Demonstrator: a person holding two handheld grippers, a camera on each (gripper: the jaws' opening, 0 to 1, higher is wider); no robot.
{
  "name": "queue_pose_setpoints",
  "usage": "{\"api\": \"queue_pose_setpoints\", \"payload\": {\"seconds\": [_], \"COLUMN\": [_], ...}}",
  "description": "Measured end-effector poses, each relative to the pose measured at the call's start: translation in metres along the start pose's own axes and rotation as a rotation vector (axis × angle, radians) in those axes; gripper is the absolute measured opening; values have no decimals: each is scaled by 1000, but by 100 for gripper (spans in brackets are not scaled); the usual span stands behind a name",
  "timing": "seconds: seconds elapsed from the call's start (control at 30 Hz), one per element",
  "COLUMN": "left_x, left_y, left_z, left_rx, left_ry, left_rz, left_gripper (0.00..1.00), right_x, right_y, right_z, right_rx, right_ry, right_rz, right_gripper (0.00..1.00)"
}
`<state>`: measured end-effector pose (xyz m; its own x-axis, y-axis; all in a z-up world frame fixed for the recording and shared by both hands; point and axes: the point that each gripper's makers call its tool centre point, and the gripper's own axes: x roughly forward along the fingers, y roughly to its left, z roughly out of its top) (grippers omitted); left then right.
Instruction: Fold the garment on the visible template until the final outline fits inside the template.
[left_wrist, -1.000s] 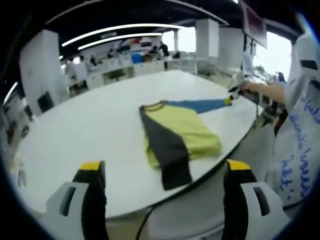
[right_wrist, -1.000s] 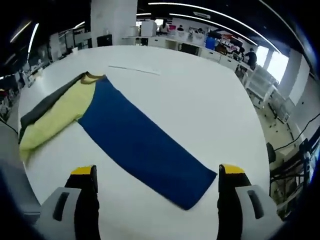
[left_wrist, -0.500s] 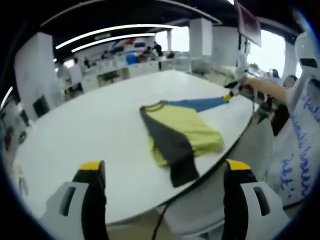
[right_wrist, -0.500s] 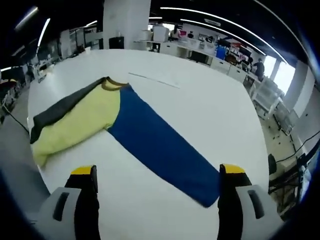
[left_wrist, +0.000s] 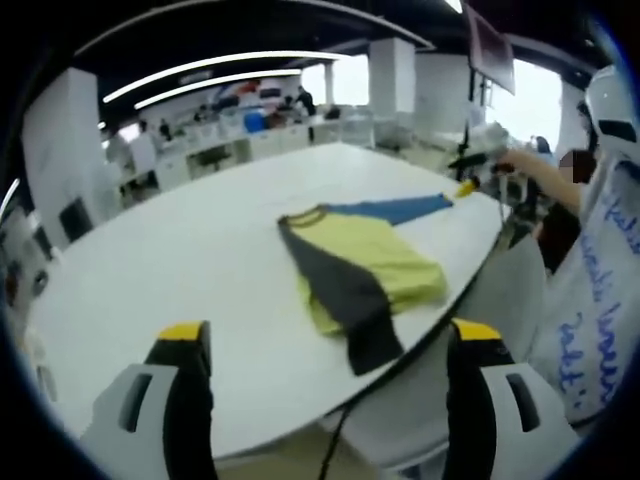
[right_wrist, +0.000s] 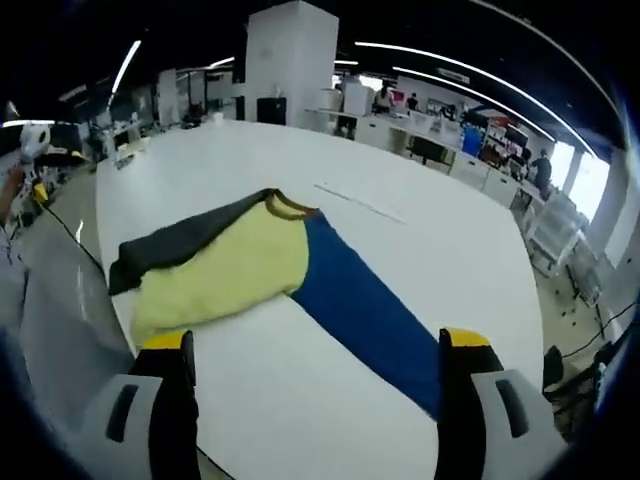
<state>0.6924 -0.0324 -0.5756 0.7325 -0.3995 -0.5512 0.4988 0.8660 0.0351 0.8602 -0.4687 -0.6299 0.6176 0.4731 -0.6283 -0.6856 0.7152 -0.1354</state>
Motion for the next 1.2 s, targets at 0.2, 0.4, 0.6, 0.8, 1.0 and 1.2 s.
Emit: {"api": "queue_pose_setpoints", "payload": {"seconds": [0.2,0.4,0.6,0.8,1.0,1.2], "left_x": [1,5,6,7,6,8], "left_y": [3,3,3,4,7,8], "left_z": [2,3,0,-1,-2,-2], "left_rx": [-1,13,13,14,16,16], "left_ry": [-16,-25,-23,-23,-26,-33], "left_rz": [-5,-22,-38,-52,-61,-74], "left_gripper": [94,95,96,97,97,97], "right_x": [-16,-29,-42,-50,-56,-60], "right_y": [32,60,83,103,118,134], "right_z": [21,39,47,50,56,56], "right_rx": [-39,-79,-111,-111,-114,-115], "right_ry": [-35,-67,-76,-90,-105,-100], "right_rz": [20,33,33,48,42,54], "right_gripper": [100,100,100,100,100,100]}}
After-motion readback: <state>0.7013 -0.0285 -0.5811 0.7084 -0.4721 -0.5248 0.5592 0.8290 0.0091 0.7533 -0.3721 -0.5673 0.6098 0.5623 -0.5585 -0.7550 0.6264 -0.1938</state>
